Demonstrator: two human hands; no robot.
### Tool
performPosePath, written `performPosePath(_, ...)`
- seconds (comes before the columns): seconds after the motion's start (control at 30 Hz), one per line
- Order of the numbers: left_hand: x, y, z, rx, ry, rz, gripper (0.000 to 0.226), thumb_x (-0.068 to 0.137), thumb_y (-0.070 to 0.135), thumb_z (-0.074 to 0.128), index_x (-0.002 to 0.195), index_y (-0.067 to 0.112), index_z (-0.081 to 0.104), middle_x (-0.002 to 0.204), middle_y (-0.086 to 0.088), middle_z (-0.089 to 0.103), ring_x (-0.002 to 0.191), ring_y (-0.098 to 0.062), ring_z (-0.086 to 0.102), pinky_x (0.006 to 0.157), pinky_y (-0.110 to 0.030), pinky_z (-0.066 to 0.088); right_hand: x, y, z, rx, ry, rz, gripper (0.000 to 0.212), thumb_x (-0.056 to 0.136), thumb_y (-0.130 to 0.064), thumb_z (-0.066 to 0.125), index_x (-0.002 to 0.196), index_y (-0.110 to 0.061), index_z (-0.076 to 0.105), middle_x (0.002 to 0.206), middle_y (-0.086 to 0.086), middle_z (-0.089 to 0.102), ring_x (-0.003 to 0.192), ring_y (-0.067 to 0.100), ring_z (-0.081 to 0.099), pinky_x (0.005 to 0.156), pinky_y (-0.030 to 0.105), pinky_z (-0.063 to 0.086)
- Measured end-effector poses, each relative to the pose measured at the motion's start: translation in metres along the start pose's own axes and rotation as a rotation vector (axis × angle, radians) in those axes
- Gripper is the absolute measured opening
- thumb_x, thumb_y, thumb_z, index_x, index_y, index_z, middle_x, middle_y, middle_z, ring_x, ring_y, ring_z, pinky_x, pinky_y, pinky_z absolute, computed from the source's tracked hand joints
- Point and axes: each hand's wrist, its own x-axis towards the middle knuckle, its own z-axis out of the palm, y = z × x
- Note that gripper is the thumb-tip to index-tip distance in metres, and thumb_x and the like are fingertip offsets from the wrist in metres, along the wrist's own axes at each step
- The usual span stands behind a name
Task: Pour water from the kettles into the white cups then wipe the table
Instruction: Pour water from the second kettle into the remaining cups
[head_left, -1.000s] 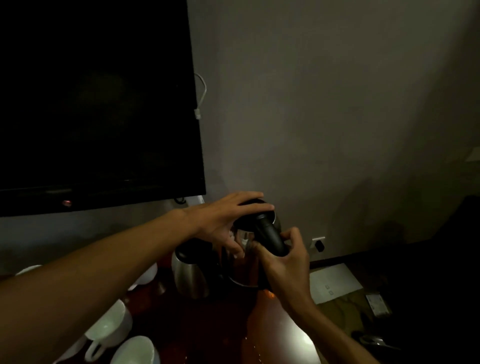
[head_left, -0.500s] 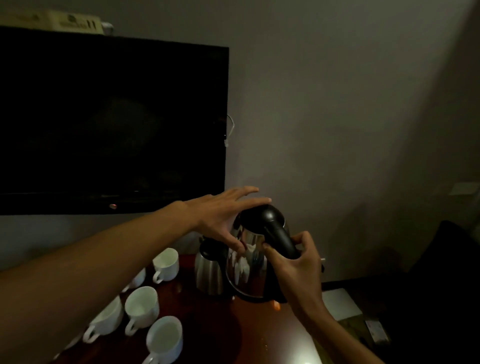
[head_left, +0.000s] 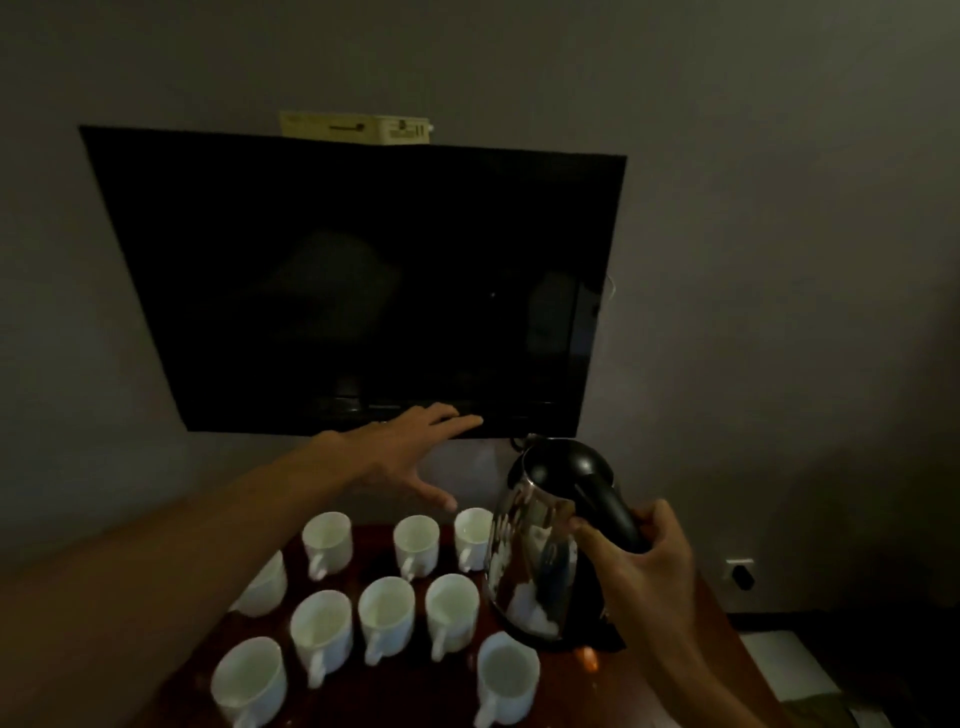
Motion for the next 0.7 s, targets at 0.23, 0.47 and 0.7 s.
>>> performPosePath(0.23, -0.033, -0.051, 0.012, -0.052, -0.054, -0.087, 0.107, 0.078, 0.068, 0.069, 0.155, 0.044, -0.001, 0.164, 0.012, -0.003, 0.151, -0.021, 0.006, 0.114, -0.058, 0.028, -0.016, -0.005, 0.064, -0.036, 0.008, -0.016, 0.034, 0.078, -0.015, 0.085, 0.090, -0.014, 0.054, 0.080, 0.006, 0.062, 0.065, 0.010, 0.066, 0.053, 0.020, 0.051)
performPosePath(0.47, -0.036, -0.079, 0.035, -0.153, -0.023, -0.068, 0.103, 0.082, 0.063, 0.067, 0.158, 0.037, 0.002, 0.166, 0.008, 0.003, 0.151, -0.018, 0.009, 0.117, -0.039, 0.024, -0.007, -0.001, 0.088, -0.059, -0.040, -0.009, 0.037, 0.076, -0.018, 0.087, 0.090, -0.011, 0.053, 0.077, 0.008, 0.062, 0.062, 0.013, 0.065, 0.051, 0.021, 0.054)
performPosePath(0.7, -0.026, -0.095, 0.043, -0.209, -0.019, -0.071, 0.100, 0.081, 0.064, 0.065, 0.157, 0.039, 0.005, 0.164, 0.009, 0.012, 0.149, -0.015, 0.017, 0.113, -0.031, 0.023, 0.010, 0.008, 0.094, -0.127, -0.098, 0.007, 0.038, 0.074, -0.020, 0.088, 0.087, -0.013, 0.053, 0.075, 0.005, 0.061, 0.062, 0.011, 0.066, 0.051, 0.021, 0.053)
